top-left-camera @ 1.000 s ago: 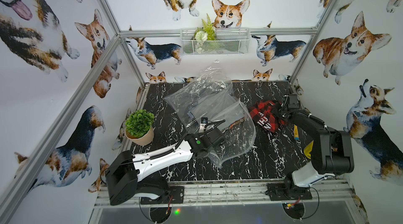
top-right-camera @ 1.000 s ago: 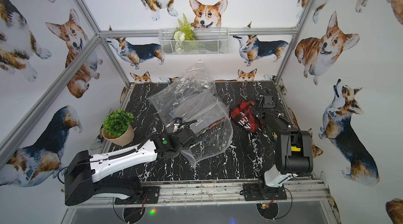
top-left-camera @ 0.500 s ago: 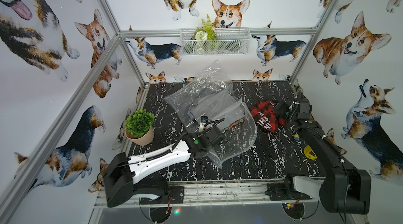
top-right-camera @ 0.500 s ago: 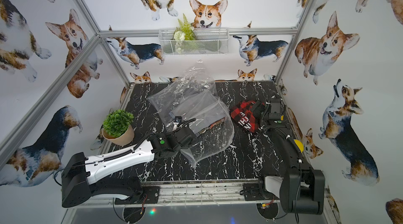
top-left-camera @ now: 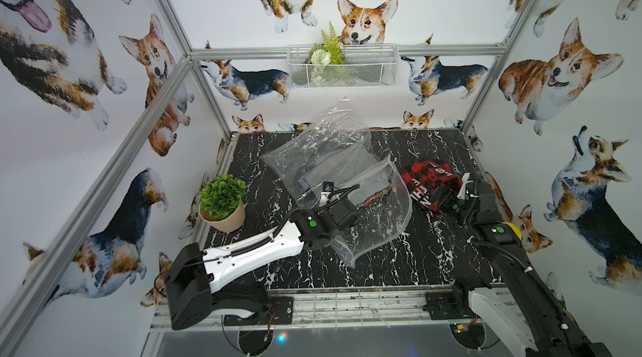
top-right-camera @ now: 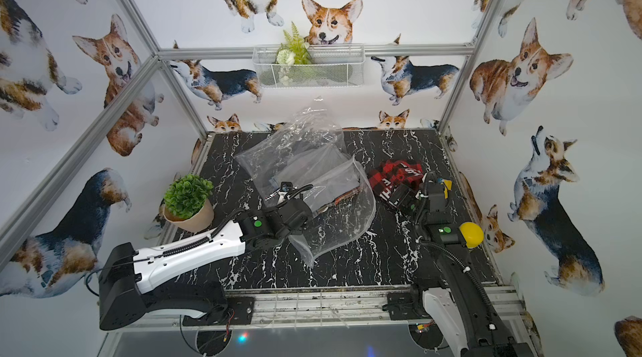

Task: Take the shirt out of the vacuum bag
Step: Adjust the shirt at the center of the board.

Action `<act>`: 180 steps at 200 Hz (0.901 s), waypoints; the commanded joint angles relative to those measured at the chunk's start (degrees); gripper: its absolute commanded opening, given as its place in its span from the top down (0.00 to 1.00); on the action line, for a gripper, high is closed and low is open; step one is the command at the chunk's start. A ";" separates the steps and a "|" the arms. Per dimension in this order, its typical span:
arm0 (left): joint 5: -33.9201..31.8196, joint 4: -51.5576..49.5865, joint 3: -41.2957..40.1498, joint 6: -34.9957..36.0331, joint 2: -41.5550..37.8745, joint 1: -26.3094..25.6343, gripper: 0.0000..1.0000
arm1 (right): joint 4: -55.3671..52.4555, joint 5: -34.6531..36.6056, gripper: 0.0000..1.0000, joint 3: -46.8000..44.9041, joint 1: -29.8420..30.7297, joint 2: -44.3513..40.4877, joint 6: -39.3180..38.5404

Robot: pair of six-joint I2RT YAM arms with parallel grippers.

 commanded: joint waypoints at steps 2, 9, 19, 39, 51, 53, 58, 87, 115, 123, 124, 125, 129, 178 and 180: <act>0.17 0.18 0.01 -0.16 -0.18 0.06 1.00 | -0.86 -1.65 0.03 0.90 5.43 -1.69 3.35; 0.39 0.31 0.07 -0.17 -0.08 0.03 1.00 | -2.15 0.80 0.03 1.55 8.12 -2.82 3.89; 0.52 0.32 0.21 -0.50 -0.01 -0.06 1.00 | -3.65 2.88 0.02 1.61 10.53 -5.01 5.20; 0.68 0.67 0.16 -0.76 -0.29 -0.41 1.00 | -4.69 5.48 0.02 0.60 10.79 -8.59 4.67; 0.72 0.84 0.16 -0.79 -0.35 -0.41 1.00 | -6.66 9.66 0.00 0.60 10.64 -9.11 0.93; 0.75 0.82 0.16 -0.77 -0.34 -0.42 1.00 | -6.87 9.94 0.00 0.55 10.58 -8.94 0.28; 0.79 0.80 0.17 -0.79 -0.26 -0.43 1.00 | -7.49 10.40 0.00 0.42 10.09 -8.17 -1.48; 0.88 1.11 -0.07 -0.69 -0.17 -0.58 1.00 | -4.98 8.03 0.00 -3.20 7.83 -3.32 -1.58; 0.68 0.75 -0.02 -0.49 -0.14 -0.68 1.00 | 0.46 7.62 0.00 -5.82 5.71 2.59 -2.31; 0.41 0.70 -0.14 -0.47 -0.39 -0.66 1.00 | 1.40 8.02 0.00 -5.80 4.75 4.34 -3.26; 0.42 0.73 -0.17 -0.50 -0.45 -0.67 1.00 | 1.52 8.04 0.00 -5.77 4.65 4.53 -3.36; 0.43 0.74 -0.18 -0.47 -0.44 -0.68 1.00 | 1.59 8.06 0.00 -5.76 4.56 4.80 -3.49; 0.31 0.71 -0.28 -0.39 -0.57 -0.62 1.00 | 1.98 8.00 0.00 -5.62 3.91 5.59 -3.88; -1.14 -0.10 -0.89 0.33 -1.19 -0.60 1.00 | 5.81 10.25 0.00 -4.68 0.05 11.76 -5.47; -1.21 -0.12 -0.89 0.35 -1.23 -0.59 1.00 | 5.85 10.53 0.00 -4.73 -0.05 12.03 -5.54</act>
